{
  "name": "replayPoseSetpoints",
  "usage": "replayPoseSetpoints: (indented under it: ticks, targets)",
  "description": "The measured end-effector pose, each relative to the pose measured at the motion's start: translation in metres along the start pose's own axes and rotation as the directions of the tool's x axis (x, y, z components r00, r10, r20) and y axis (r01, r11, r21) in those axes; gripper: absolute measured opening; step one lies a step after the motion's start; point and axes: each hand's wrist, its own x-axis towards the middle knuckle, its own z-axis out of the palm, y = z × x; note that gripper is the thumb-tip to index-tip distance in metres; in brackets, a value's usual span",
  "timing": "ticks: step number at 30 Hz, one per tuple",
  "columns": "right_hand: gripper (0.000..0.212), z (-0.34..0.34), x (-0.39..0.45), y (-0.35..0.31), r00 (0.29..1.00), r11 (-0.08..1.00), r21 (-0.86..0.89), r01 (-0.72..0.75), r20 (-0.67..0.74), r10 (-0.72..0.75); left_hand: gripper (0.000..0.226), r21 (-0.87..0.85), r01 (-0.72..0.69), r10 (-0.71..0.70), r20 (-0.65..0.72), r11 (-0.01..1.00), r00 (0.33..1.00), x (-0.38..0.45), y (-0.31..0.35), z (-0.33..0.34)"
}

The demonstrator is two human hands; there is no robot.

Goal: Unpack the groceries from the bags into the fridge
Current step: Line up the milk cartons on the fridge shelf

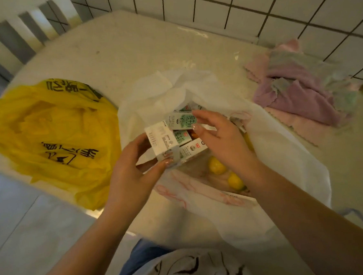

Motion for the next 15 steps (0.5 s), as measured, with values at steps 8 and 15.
replayPoseSetpoints:
  ticks: [8,15]
  targets:
    - [0.044,0.051,0.025,0.007,0.976,0.971,-0.159,-0.18,0.093,0.196,0.057,-0.02,0.046,-0.048,-0.113,0.999,0.992,-0.002,-0.022,-0.042]
    - [0.04,0.078,0.031,0.015,0.922,0.873,-0.375,-0.313,0.1,0.374,0.06,-0.001,0.063,-0.063,-0.055,0.998,0.996,0.006,-0.046,-0.048]
